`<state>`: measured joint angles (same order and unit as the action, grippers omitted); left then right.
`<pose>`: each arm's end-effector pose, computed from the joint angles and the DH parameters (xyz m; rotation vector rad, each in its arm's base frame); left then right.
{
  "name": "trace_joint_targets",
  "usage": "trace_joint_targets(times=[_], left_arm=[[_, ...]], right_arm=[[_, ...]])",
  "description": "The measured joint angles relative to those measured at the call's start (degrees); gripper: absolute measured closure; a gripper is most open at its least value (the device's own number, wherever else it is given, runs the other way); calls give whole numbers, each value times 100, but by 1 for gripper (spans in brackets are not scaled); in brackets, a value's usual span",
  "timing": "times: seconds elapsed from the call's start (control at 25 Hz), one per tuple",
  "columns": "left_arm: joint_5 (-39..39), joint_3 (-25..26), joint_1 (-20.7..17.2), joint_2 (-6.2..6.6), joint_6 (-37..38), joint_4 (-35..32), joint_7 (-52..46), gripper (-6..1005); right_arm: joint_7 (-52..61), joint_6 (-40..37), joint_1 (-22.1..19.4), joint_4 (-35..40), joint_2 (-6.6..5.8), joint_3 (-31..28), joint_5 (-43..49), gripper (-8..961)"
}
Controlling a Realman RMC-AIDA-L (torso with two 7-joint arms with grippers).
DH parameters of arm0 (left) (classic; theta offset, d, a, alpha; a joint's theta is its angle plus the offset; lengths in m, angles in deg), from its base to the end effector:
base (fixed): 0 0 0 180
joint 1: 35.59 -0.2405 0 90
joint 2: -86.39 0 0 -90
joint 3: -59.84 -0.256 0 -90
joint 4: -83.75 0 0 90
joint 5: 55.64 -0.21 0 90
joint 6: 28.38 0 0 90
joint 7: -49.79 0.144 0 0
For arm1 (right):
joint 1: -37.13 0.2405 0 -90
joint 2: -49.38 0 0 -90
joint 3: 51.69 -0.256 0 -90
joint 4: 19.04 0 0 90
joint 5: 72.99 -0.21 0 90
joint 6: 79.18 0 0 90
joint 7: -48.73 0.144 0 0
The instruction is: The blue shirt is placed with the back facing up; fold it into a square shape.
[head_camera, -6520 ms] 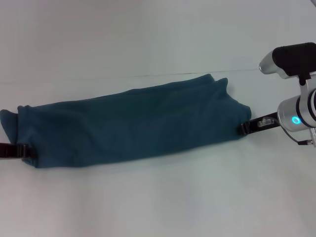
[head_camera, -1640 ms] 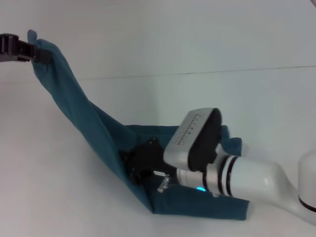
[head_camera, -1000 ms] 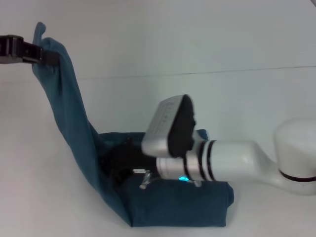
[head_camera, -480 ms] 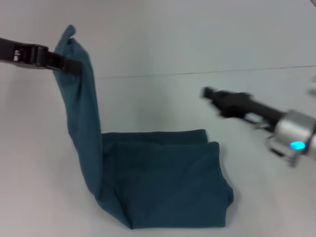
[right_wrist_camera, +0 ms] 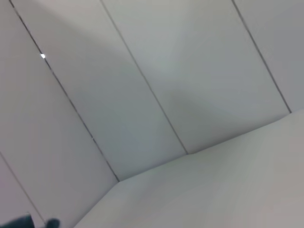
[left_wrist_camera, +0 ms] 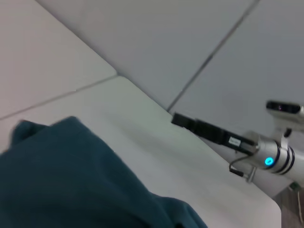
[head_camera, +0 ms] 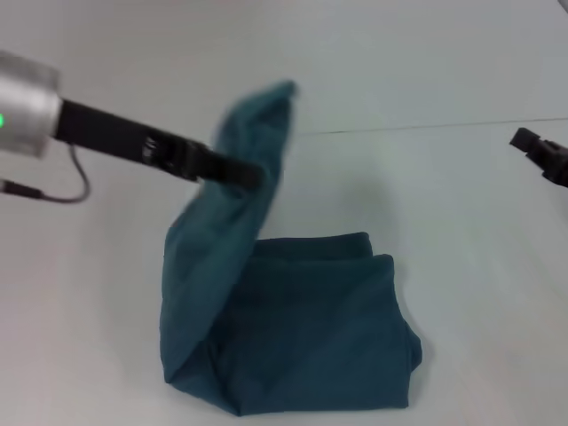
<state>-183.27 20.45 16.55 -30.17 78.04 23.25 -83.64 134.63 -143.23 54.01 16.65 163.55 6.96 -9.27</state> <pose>-0.1102 0.3890 0.0670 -2.9191 -1.0553 -0.4058 0.3224 0.3447 0.0658 -1.8914 1.0409 1.0553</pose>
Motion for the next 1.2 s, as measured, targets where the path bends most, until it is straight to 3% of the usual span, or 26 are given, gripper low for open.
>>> trace_joint_targets(times=[0.08, 0.12, 0.16, 0.2, 0.36, 0.4, 0.48, 0.72, 0.96, 1.12, 1.2], left_arm=[[1, -132, -107, -323, -112, -175, 149, 792], [39, -294, -255, -646, -309, -215, 382, 792], [39, -294, -255, -646, -309, -215, 382, 791], [152, -496, -351, -742, -478, -108, 484, 790], [1054, -1760, -883, -780, -1583, 561, 687, 786], [1486, -2410, -1154, -779, -2198, 818, 909, 785], [1746, -2887, -1302, -765, -2640, 1001, 1105, 783], [1818, -3017, -1338, -748, -2728, 1188, 993, 777], [1806, -2981, -1258, -730, -2051, 1171, 853, 771], [1818, -2754, -1263, -698, -1733, 1090, 776, 613], [1817, -2404, -1349, -679, -1627, 978, 811, 526]], right_arm=[[116, -123, -11, 26, 4, -368, 285, 953], [116, -123, -11, 26, 4, -368, 285, 953], [146, -165, -10, 34, 10, -479, 368, 953], [163, -198, -10, 45, 14, -569, 426, 953], [229, -296, -4, 82, 7, -776, 540, 953], [242, -296, 4, 83, 3, -788, 560, 953], [251, -290, 11, 85, -1, -802, 575, 953], [287, -259, 79, 127, -23, -819, 665, 952], [318, -213, 142, 139, -49, -837, 761, 952], [326, -299, 157, 242, -52, -838, 970, 952], [372, -432, 159, 405, -53, -841, 1242, 952]])
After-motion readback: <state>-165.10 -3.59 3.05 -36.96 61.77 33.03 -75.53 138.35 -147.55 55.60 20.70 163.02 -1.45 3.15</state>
